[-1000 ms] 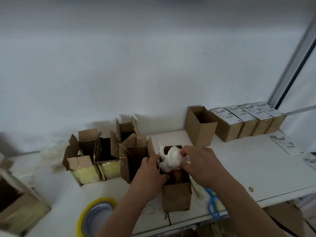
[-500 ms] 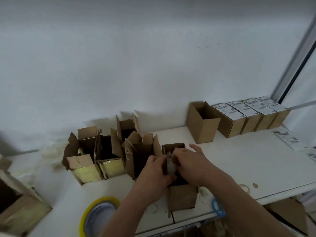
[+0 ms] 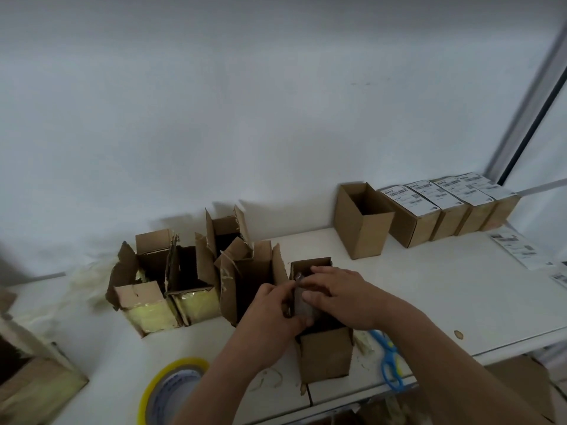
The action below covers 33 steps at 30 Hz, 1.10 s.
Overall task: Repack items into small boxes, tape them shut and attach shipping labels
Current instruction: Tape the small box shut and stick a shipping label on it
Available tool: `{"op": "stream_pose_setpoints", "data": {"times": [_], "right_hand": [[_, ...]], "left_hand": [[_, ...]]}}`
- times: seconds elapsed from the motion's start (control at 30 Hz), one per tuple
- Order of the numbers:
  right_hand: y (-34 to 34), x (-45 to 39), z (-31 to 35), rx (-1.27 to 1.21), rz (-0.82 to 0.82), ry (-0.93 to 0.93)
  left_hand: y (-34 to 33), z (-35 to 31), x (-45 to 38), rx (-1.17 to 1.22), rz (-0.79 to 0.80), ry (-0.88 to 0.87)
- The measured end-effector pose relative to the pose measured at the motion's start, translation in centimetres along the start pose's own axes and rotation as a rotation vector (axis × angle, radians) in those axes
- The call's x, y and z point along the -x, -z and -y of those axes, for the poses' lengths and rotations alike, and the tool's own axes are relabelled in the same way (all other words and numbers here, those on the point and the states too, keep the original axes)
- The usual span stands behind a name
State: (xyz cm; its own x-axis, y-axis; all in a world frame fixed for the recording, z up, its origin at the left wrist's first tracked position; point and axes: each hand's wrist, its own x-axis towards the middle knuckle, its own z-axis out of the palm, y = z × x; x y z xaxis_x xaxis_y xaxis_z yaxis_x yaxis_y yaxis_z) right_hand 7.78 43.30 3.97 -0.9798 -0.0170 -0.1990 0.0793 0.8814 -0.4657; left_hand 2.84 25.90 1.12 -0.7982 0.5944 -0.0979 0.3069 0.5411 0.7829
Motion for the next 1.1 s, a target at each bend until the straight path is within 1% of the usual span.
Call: {"op": "stream_pose_setpoints", "data": {"times": [0.1,0.13,0.2,0.23,0.37,0.43,0.5,0.6,0.67,0.83,0.97,1.1], "right_hand": [[-0.3,-0.2,-0.1,0.04,0.01,-0.004],[-0.5,-0.4,0.0,0.117,0.033,0.023],[-0.9,-0.8,0.1,0.347,0.106,0.107],[-0.9,-1.0,0.0,0.42,0.154,0.131],[-0.8,-2.2,0.2,0.529,0.311,0.111],[-0.6,-3.1,0.6,0.58,0.356,0.113],[-0.2,-3.5,0.6,0.499,0.328,0.123],[0.8,-3.1,-0.2,0.125,0.191,0.099],[1.3,-2.4,-0.7,-0.037,0.104,0.068],[1.6,-0.9,-2.2,-0.113,-0.055,0.044],[1.2,-0.2,-2.9,-0.165,-0.127,0.021],[1.2,-0.3,-1.9,-0.243,-0.183,0.033]], "left_hand": [[0.0,0.2,0.0,-0.033,-0.008,0.006],[0.0,0.1,0.0,-0.035,-0.009,0.011],[-0.2,-0.1,0.0,-0.033,0.0,0.011],[-0.3,-0.2,-0.1,-0.033,0.003,0.006],[-0.5,-0.2,-0.5,-0.055,0.012,0.012],[-0.2,-0.1,-0.5,-0.058,0.018,0.019],[0.2,0.1,-0.5,-0.035,0.016,0.035],[0.5,0.2,-0.4,-0.045,-0.002,0.04],[0.5,0.2,-0.3,-0.052,-0.001,0.033],[0.8,0.1,0.0,-0.027,-0.004,0.028],[0.7,0.0,0.0,-0.022,0.005,0.015],[0.7,-0.1,0.2,0.003,-0.031,0.018]]}}
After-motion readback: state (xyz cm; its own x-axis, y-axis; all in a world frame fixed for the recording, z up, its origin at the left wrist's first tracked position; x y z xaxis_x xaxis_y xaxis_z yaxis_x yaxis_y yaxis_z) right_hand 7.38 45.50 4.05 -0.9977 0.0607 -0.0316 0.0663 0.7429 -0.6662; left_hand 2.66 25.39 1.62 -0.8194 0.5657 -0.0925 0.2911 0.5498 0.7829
